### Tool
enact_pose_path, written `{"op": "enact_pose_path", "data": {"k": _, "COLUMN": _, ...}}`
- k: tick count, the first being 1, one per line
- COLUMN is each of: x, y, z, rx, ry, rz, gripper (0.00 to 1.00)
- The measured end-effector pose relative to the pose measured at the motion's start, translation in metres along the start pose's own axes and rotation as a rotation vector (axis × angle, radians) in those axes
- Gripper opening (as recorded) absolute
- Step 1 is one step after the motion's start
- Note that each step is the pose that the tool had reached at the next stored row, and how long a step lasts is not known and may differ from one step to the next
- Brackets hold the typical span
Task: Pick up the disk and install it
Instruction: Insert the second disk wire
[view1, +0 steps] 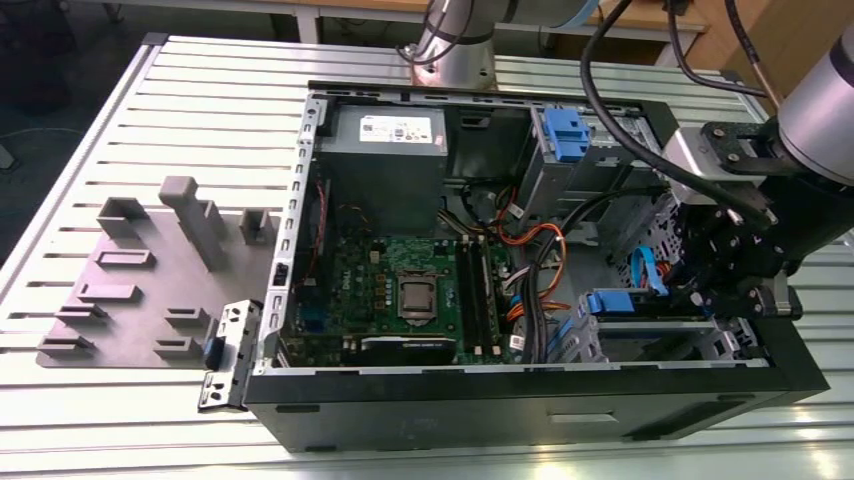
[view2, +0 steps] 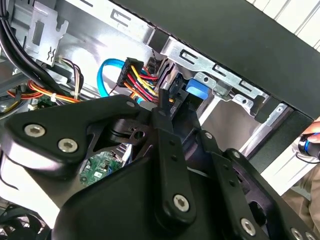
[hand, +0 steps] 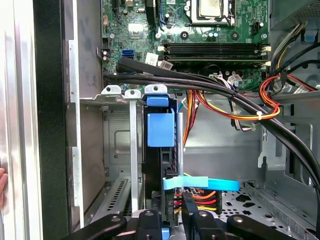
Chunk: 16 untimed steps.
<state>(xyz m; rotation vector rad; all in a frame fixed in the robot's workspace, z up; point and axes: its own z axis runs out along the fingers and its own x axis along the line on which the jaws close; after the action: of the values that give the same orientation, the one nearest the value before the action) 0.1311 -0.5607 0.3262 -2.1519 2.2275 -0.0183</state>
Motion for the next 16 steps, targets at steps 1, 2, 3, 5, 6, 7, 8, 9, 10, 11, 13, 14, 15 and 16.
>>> {"op": "enact_pose_path", "data": {"k": 1, "x": 0.0000, "y": 0.0000, "z": 0.0001, "rx": 0.0000, "ry": -0.0001, "rz": 0.000, "gripper": 0.30}}
{"op": "enact_pose_path", "data": {"k": 2, "x": 0.0000, "y": 0.0000, "z": 0.0000, "rx": 0.0000, "ry": -0.0001, "rz": 0.000, "gripper": 0.30}}
{"op": "enact_pose_path", "data": {"k": 3, "x": 0.0000, "y": 0.0000, "z": -0.0009, "rx": 0.0000, "ry": -0.0001, "rz": 0.000, "gripper": 0.30}}
{"op": "enact_pose_path", "data": {"k": 5, "x": -0.0001, "y": -0.0002, "z": -0.0040, "rx": 0.0000, "ry": -0.0004, "rz": 0.000, "gripper": 0.30}}
{"op": "enact_pose_path", "data": {"k": 6, "x": -0.0001, "y": -0.0003, "z": -0.0062, "rx": 0.0000, "ry": -0.0001, "rz": 0.000, "gripper": 0.30}}
{"op": "enact_pose_path", "data": {"k": 7, "x": -0.0002, "y": -0.0004, "z": -0.0086, "rx": 0.0001, "ry": -0.0002, "rz": 0.000, "gripper": 0.30}}
{"op": "enact_pose_path", "data": {"k": 8, "x": -0.0003, "y": -0.0005, "z": -0.0113, "rx": 0.0000, "ry": -0.0005, "rz": 0.000, "gripper": 0.30}}
{"op": "enact_pose_path", "data": {"k": 9, "x": -0.0004, "y": -0.0006, "z": -0.0144, "rx": 0.0000, "ry": -0.0003, "rz": 0.000, "gripper": 0.30}}
{"op": "enact_pose_path", "data": {"k": 10, "x": -0.0004, "y": -0.0007, "z": -0.0175, "rx": 0.0000, "ry": -0.0002, "rz": 0.000, "gripper": 0.30}}
{"op": "enact_pose_path", "data": {"k": 11, "x": -0.0005, "y": -0.0008, "z": -0.0207, "rx": 0.0000, "ry": -0.0002, "rz": 0.000, "gripper": 0.30}}
{"op": "enact_pose_path", "data": {"k": 13, "x": -0.0006, "y": -0.0011, "z": -0.0268, "rx": 0.0000, "ry": -0.0002, "rz": 0.000, "gripper": 0.30}}
{"op": "enact_pose_path", "data": {"k": 14, "x": -0.0007, "y": -0.0011, "z": -0.0292, "rx": 0.0000, "ry": -0.0003, "rz": 0.000, "gripper": 0.30}}
{"op": "enact_pose_path", "data": {"k": 15, "x": -0.0007, "y": -0.0012, "z": -0.0312, "rx": 0.0000, "ry": -0.0001, "rz": 0.000, "gripper": 0.30}}
{"op": "enact_pose_path", "data": {"k": 16, "x": -0.0008, "y": -0.0013, "z": -0.0326, "rx": 0.0000, "ry": -0.0001, "rz": 0.000, "gripper": 0.30}}
